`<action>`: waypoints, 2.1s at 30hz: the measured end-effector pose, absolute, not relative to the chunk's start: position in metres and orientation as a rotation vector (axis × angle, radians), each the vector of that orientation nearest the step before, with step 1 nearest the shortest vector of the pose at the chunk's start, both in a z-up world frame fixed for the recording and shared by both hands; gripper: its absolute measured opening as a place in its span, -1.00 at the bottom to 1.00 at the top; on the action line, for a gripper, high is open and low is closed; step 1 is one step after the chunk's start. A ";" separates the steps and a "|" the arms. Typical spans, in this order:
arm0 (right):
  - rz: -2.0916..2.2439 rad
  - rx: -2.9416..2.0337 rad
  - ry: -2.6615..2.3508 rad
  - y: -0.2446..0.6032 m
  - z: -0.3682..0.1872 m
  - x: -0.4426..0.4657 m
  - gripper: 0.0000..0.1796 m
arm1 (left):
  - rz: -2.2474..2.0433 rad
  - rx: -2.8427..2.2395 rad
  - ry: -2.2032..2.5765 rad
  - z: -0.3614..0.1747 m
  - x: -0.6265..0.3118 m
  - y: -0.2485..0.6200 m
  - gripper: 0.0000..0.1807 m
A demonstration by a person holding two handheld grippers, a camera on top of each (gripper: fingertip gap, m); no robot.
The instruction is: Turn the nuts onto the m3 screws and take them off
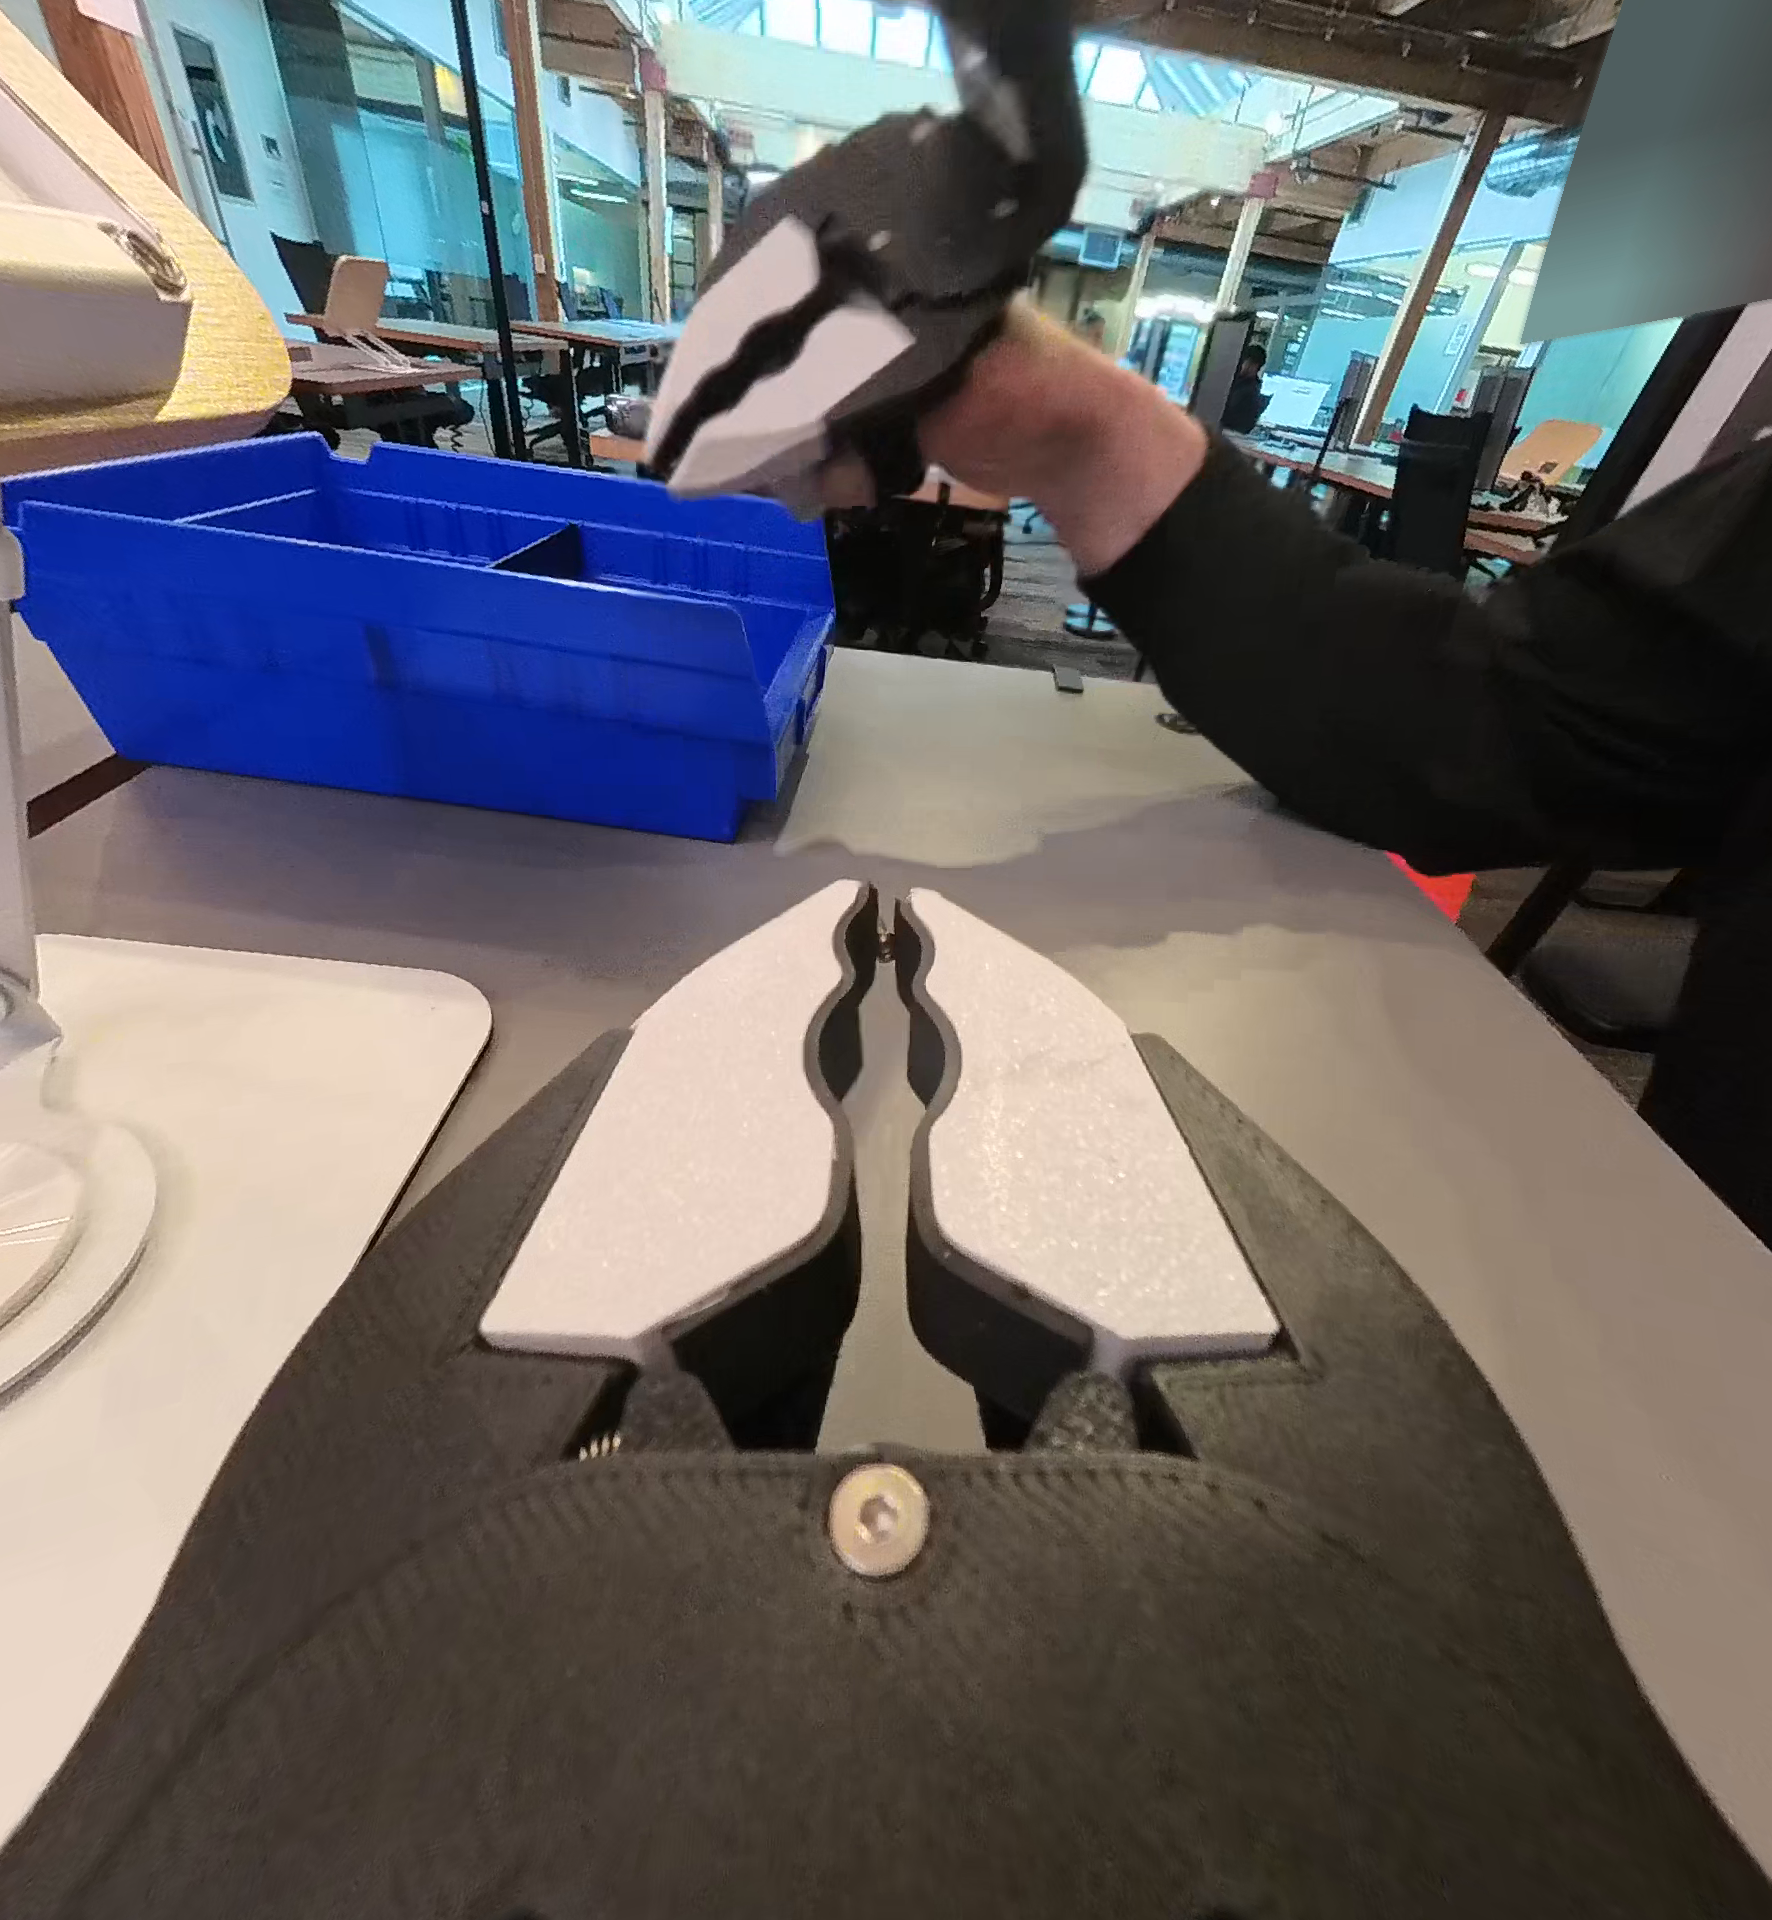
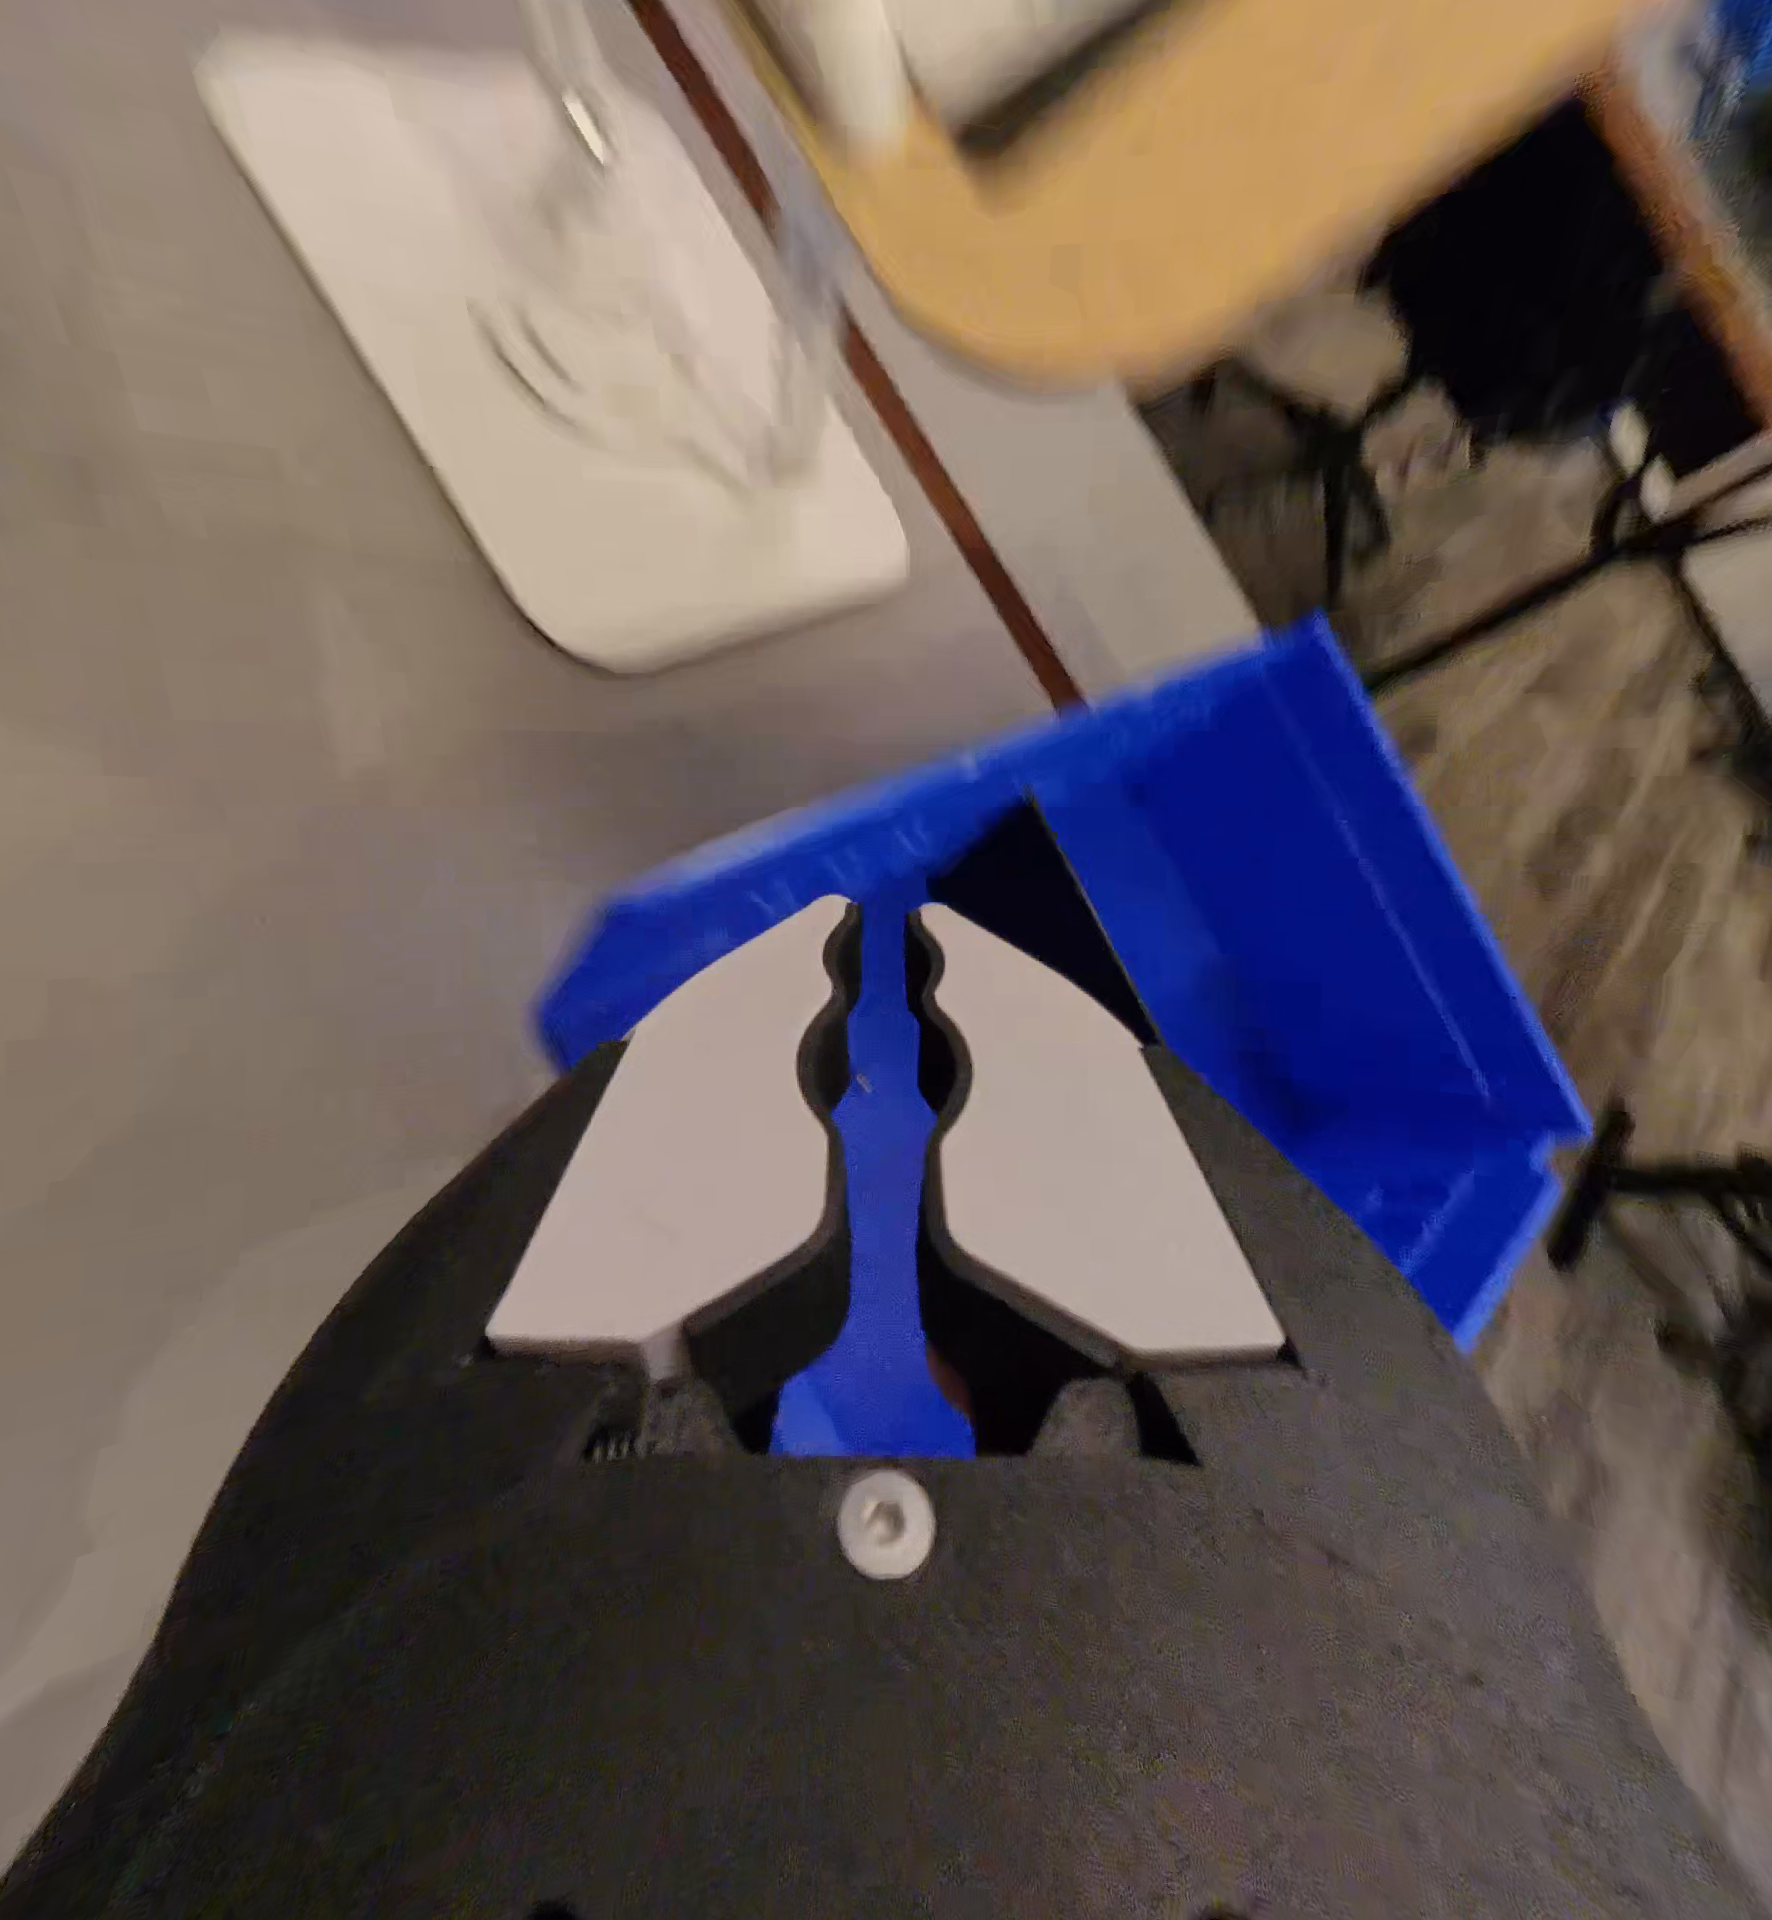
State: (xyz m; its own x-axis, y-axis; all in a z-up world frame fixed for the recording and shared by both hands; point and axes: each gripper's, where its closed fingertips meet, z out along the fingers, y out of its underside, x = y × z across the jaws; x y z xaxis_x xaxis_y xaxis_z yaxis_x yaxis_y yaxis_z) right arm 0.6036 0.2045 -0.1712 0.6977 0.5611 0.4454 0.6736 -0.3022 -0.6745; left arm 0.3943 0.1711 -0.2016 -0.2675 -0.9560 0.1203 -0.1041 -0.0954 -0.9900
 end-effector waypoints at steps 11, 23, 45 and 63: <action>0.202 -1.688 -1.270 0.154 -0.191 0.423 -0.87 | -1.460 -1.164 1.458 -0.194 0.397 0.157 -0.97; 0.136 -1.659 -1.380 0.158 -0.211 0.401 -0.97 | -1.465 -1.154 1.485 -0.195 0.399 0.150 -0.97; -0.294 -1.984 -0.900 0.272 -0.149 0.662 -0.97 | -1.325 -1.150 1.340 -0.195 0.388 0.187 -1.00; -0.178 -2.480 -1.074 0.340 -0.260 0.721 -0.97 | -1.354 -1.147 1.338 -0.194 0.388 0.188 -1.00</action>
